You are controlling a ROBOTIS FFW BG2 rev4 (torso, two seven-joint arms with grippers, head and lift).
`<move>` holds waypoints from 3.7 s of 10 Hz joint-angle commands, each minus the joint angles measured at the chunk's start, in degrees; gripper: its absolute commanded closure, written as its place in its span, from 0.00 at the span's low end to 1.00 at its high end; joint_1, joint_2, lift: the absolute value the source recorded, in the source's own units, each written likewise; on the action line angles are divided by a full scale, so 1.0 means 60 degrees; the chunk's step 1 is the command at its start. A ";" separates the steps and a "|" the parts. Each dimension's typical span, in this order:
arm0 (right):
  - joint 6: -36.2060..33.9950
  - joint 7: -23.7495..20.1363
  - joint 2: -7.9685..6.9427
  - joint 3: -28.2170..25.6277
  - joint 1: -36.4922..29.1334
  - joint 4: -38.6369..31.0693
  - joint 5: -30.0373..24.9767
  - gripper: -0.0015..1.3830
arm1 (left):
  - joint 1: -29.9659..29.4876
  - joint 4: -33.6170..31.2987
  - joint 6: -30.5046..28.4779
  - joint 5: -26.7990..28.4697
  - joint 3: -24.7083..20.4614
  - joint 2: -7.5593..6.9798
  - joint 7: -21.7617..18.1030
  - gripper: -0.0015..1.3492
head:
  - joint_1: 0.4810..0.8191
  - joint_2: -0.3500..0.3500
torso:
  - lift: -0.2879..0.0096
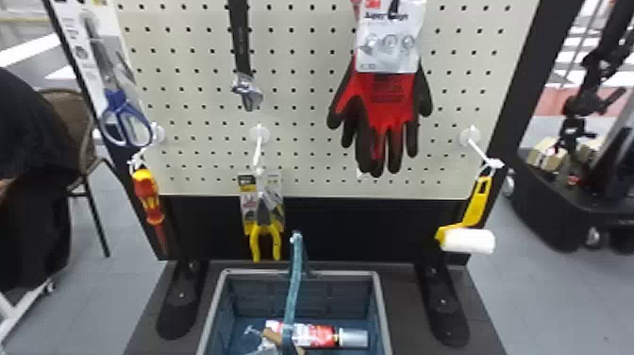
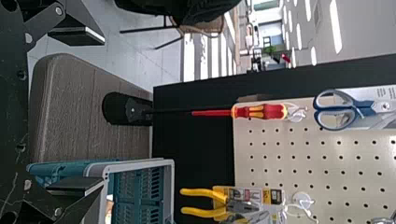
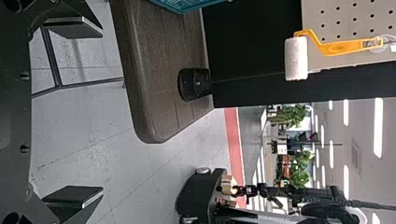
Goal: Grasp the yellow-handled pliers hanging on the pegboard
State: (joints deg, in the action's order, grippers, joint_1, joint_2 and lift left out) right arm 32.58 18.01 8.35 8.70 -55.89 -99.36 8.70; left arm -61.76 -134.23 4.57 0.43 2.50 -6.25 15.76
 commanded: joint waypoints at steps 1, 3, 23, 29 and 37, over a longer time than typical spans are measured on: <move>-0.0010 0.0001 0.0000 0.0000 0.0000 0.0000 0.0015 0.08 | 0.0096 0.0000 -0.0087 -0.0028 -0.0299 0.0075 -0.0561 0.17 | 0.20 0.50 | 0.63; 0.0005 0.0001 0.0000 0.0000 0.0000 -0.0024 0.0029 0.08 | 0.0302 -0.0047 -0.0307 0.0294 -0.0870 0.0368 -0.1835 0.17 | 0.20 0.50 | 0.63; -0.0317 -0.0556 -0.0235 0.0000 0.0184 0.0141 -0.0044 0.08 | 0.9161 0.5578 -0.1655 -0.0409 -0.1764 -0.0247 -0.7900 0.16 | 0.20 0.50 | 0.63; -0.0478 -0.0951 -0.0396 -0.0015 0.0471 0.0351 -0.0132 0.08 | 1.2093 0.7969 -0.2900 -0.2914 -0.0621 -0.0936 -1.0067 0.09 | 0.20 0.50 | 0.63; -0.0493 -0.1010 -0.0440 -0.0015 0.0574 0.0492 -0.0147 0.08 | 1.3242 0.9469 -0.2460 -0.3031 -0.0153 -0.0965 -1.0756 0.71 | 0.20 0.50 | 0.63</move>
State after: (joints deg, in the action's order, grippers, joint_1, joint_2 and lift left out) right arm 29.62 11.99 5.71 8.65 -52.44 -96.41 7.80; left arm 17.60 -77.42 -11.17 -17.76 1.62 -12.10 -48.80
